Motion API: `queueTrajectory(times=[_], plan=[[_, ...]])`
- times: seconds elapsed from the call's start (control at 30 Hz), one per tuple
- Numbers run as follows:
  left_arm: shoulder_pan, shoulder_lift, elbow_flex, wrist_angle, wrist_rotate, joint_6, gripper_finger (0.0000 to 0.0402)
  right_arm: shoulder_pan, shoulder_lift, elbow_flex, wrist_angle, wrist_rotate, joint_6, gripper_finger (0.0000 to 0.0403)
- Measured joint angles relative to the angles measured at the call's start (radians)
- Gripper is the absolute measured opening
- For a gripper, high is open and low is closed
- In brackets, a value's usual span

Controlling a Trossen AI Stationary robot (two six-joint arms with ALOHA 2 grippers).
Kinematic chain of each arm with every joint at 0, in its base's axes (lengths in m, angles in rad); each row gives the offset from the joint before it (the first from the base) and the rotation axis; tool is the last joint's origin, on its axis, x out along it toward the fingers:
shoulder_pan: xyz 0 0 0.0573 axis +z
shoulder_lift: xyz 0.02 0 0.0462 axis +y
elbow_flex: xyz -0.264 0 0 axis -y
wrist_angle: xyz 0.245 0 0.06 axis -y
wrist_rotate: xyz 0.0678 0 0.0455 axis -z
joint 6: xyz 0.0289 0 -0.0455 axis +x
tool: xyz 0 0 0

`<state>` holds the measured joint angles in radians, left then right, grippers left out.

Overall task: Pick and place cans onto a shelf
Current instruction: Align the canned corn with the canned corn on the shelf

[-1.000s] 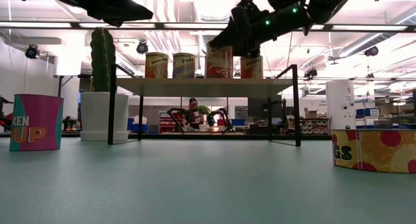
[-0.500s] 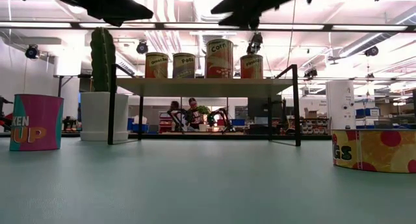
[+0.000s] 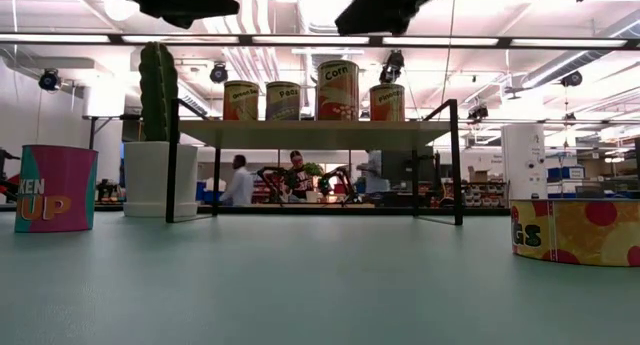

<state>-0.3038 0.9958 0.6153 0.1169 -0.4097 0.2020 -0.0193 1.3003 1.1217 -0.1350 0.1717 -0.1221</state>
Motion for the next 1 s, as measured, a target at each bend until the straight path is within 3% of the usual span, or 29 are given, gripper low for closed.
queueTrajectory(times=[0.2,0.3,0.63,1.0], plan=[[0.000,0.000,0.001,-0.004,0.000,0.000,0.0000,-0.001,-0.001,-0.128,0.133,0.015,0.000,0.0049],[0.000,0.000,0.001,-0.004,0.000,0.004,0.0000,-0.007,-0.001,-0.188,0.224,0.015,-0.006,0.0016],[0.000,0.000,0.001,-0.004,0.000,0.012,0.0000,-0.085,-0.001,-0.304,0.359,0.014,0.010,0.0012],[0.000,0.000,0.001,-0.003,0.000,0.018,0.0000,-0.135,-0.001,-0.312,0.389,0.012,-0.032,0.0012]])
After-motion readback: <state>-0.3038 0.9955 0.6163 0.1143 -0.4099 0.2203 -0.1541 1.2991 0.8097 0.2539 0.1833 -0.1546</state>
